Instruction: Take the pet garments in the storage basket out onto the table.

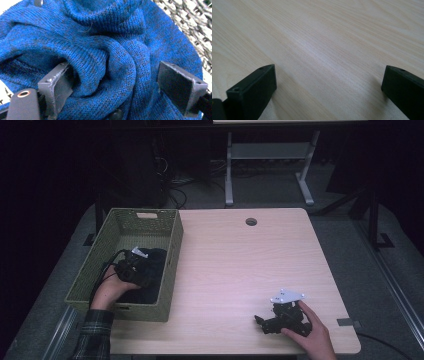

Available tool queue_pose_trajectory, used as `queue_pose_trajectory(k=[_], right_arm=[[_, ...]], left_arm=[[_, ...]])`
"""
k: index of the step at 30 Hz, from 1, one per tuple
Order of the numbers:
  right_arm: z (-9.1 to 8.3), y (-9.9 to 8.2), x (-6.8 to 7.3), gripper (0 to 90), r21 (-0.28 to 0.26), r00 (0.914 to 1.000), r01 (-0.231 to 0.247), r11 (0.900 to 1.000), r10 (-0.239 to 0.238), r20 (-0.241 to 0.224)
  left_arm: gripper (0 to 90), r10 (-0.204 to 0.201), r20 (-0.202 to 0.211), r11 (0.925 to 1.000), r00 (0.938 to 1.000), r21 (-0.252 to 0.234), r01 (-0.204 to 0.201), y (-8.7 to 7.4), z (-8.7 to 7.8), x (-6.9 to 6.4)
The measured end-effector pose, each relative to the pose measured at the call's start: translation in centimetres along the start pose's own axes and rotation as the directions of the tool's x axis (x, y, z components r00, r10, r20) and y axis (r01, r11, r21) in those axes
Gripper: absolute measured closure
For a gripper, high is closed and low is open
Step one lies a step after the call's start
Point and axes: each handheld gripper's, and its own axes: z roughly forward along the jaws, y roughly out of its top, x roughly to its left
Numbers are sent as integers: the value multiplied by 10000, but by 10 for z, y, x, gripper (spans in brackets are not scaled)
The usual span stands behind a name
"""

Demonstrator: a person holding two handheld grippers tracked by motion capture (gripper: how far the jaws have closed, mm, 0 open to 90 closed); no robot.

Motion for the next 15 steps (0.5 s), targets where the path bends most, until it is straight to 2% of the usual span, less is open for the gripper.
queue_pose_trajectory(k=[1,4,7,10,11,12,14,15], right_arm=[[0,0,0,0,-2,10000,3,10000,-3,2],[0,0,0,0,-2,10000,0,10000,0,4],[0,0,0,0,-2,10000,-2,10000,2,2],[0,0,0,0,-2,10000,4,10000,-4,1],[0,0,0,0,-2,10000,0,10000,0,1],[0,0,0,0,-4,10000,1,10000,-1,2],[0,0,0,0,3,10000,-6,10000,6,2],[0,0,0,0,-3,10000,-1,10000,1,2]], left_arm=[[149,55,-11,9999,10000,139,-55,0,0,0],[260,-17,301,9990,9995,450,3,1,1,-1],[460,-155,333,9984,9993,545,137,2,-2,-1],[632,-475,461,9980,9978,443,455,2,-8,3],[658,-475,461,9980,9978,443,455,2,-8,3],[674,-662,581,9976,9961,237,649,2,-12,6],[681,-825,633,9965,9946,-63,831,2,-16,9],[682,-825,633,9965,9946,-63,831,2,-16,9]])
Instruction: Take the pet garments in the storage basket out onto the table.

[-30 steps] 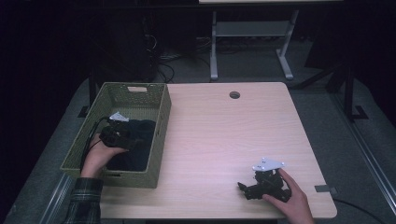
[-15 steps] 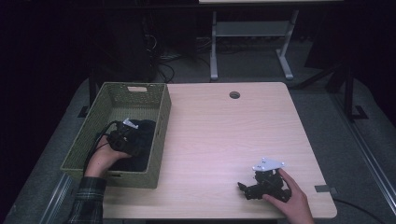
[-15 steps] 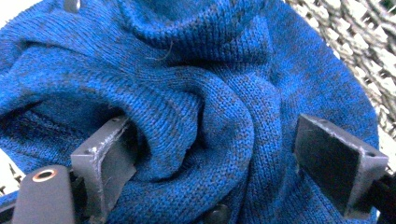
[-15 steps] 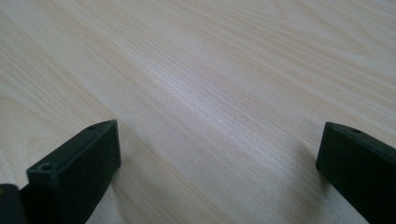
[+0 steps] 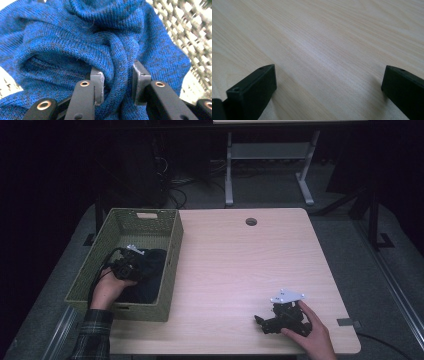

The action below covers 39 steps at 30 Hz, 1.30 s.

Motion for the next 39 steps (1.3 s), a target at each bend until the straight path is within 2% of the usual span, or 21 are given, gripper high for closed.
queue_pose_trajectory(k=[1,7,12,17,20,21,22,25,26,36,37,38,39], right_arm=[[0,0,0,0,0,10000,-1,10000,1,0],[0,0,0,0,1,10000,0,10000,0,-5],[0,0,0,0,4,10000,2,10000,-2,-15],[0,0,0,0,5,10000,8,10000,-8,-19],[0,0,0,0,7,10000,7,10000,-7,-20],[0,0,0,0,7,10000,3,10000,-3,-21],[0,0,0,0,7,10000,5,10000,-5,-22],[0,0,0,0,10,10000,3,10000,-3,-23],[0,0,0,0,7,10000,9,10000,-9,-23],[0,0,0,0,14,10000,-1,10000,1,-29],[0,0,0,0,17,10000,-7,10000,7,-31],[0,0,0,0,16,10000,-5,10000,5,-31],[0,0,0,0,13,10000,4,10000,-3,-28]], left_arm=[[683,-159,89,9993,9998,-336,162,0,-4,1],[680,-397,366,9935,9985,-1049,433,-1,-12,5],[683,-498,460,9819,9977,-1803,574,-2,-24,9],[685,-699,611,9606,9957,-2649,837,-3,-34,10],[686,-765,708,9454,9945,-3118,950,-3,-40,11],[687,-765,708,9454,9945,-3118,950,-3,-40,11],[688,-829,927,9313,9922,-3472,1102,-3,-45,11],[689,-823,1139,9161,9901,-3825,1202,-3,-52,11],[689,-862,1177,9089,9893,-3974,1265,-3,-53,10],[695,-575,1249,8711,9905,-4785,1109,-4,-73,9],[696,-543,1259,8678,9906,-4847,1092,-3,-75,8],[696,-543,1259,8678,9906,-4847,1092,-3,-75,8],[696,-455,1249,8599,9911,-5000,1025,-2,-79,7]])
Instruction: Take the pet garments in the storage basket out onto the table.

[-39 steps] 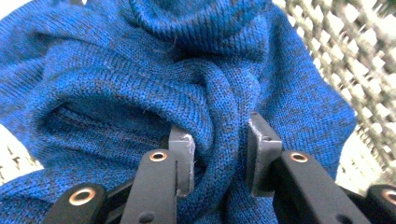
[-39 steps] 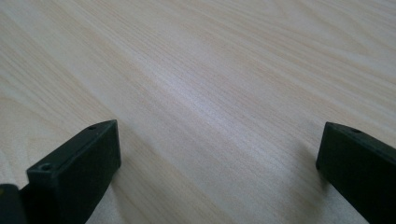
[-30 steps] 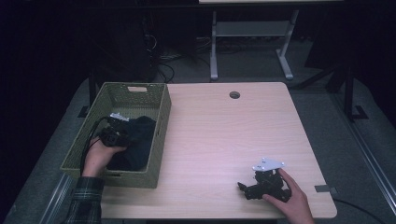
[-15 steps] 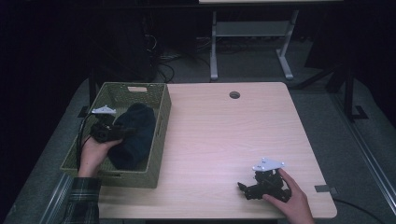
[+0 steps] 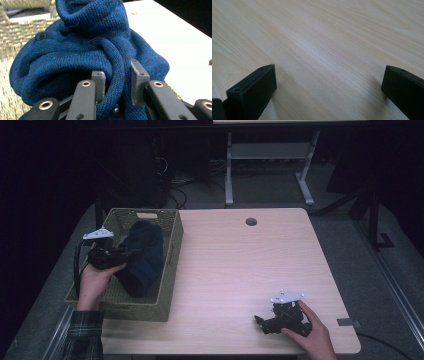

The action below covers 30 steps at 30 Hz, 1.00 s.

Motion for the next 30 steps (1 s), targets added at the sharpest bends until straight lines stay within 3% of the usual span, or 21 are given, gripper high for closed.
queue_pose_trajectory(k=[17,30], right_arm=[[0,0,0,0,2,10000,-3,10000,3,1],[0,0,0,0,8,10000,-8,10000,8,-13]], left_arm=[[701,639,528,9905,9966,-1253,-569,25,-21,-21],[701,1029,1242,9813,9869,-1752,-803,42,-18,-46]])
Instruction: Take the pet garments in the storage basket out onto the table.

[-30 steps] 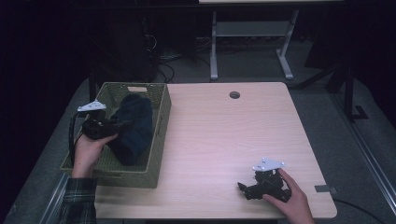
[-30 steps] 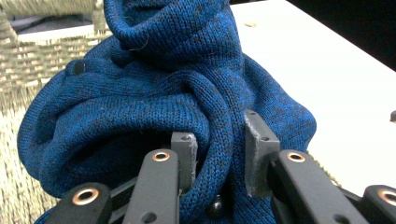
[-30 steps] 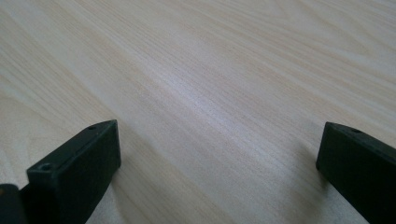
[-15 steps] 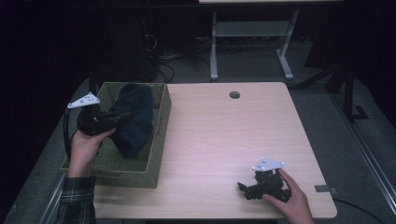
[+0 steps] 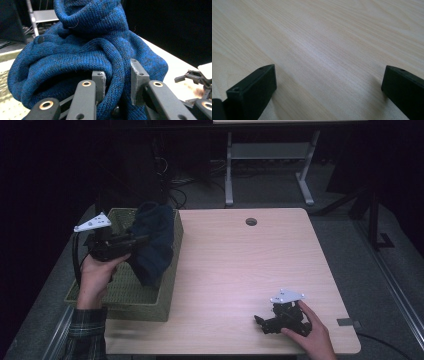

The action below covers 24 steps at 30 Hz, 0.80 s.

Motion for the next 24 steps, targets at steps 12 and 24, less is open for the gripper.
queue_pose_trajectory(k=[12,24], right_arm=[[0,0,0,0,5,10000,-10,10000,10,-8],[0,0,0,0,17,10000,8,10000,-8,-5]], left_arm=[[700,474,817,9988,9955,-188,-460,16,16,-33],[700,916,1424,9953,9856,196,-953,23,46,-62]])
